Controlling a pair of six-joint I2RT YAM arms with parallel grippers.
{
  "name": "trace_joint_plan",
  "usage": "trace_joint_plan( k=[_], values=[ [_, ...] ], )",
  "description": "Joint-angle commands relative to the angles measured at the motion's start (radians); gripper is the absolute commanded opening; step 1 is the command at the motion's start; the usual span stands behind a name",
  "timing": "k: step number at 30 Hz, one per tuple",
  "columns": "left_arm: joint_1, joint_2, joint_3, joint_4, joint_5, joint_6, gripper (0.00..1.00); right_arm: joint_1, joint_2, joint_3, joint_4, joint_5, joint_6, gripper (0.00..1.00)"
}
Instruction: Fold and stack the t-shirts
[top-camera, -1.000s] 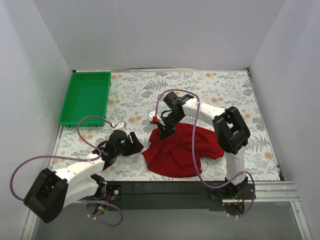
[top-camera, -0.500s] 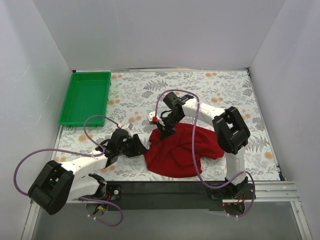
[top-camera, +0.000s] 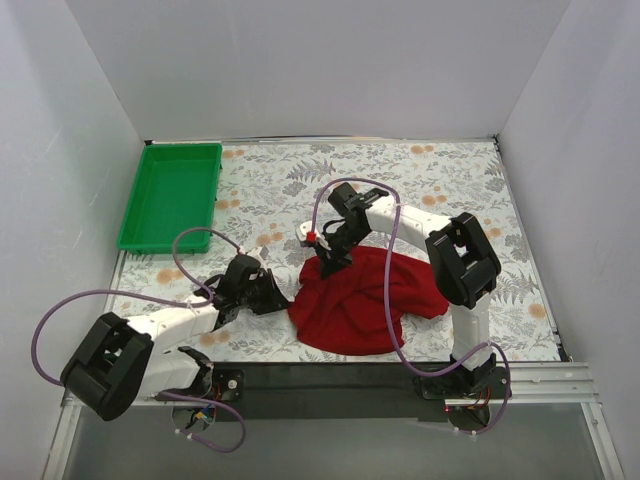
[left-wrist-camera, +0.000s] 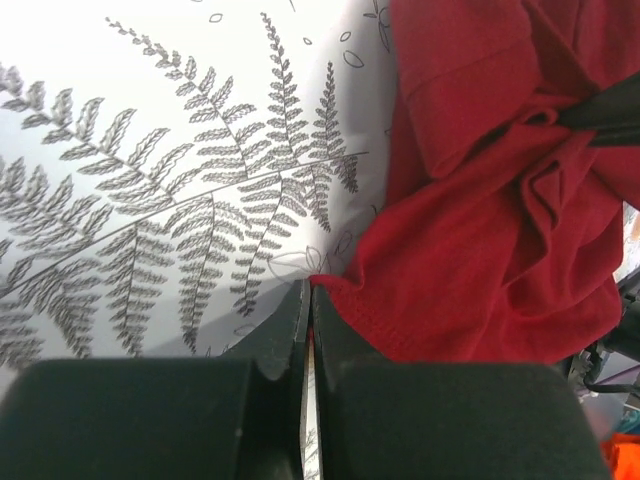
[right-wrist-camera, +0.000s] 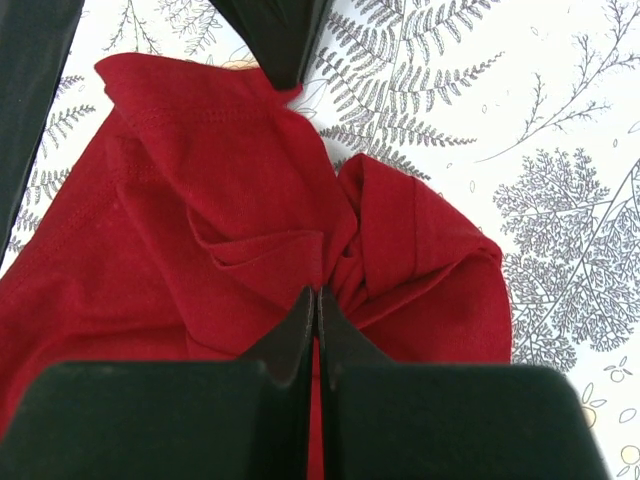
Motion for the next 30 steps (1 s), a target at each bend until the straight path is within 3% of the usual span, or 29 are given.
trace_joint_plan(
  k=[1,10,14,30],
  values=[
    [0.001,-0.083,0.014,-0.079,-0.047,0.023,0.00,-0.016,-0.023,0.024,0.007,-0.020,0.010,0.01],
    [0.002,-0.286,0.132,-0.300,-0.237,0.032,0.00,-0.092,-0.095,0.074,0.008,-0.043,0.077,0.06],
    [0.002,-0.332,0.175,-0.375,-0.316,0.035,0.00,-0.136,-0.132,0.084,0.010,-0.086,0.097,0.03],
    [0.004,-0.294,0.177,-0.394,-0.307,0.032,0.00,-0.271,-0.183,0.002,0.002,-0.253,0.049,0.03]
  ],
)
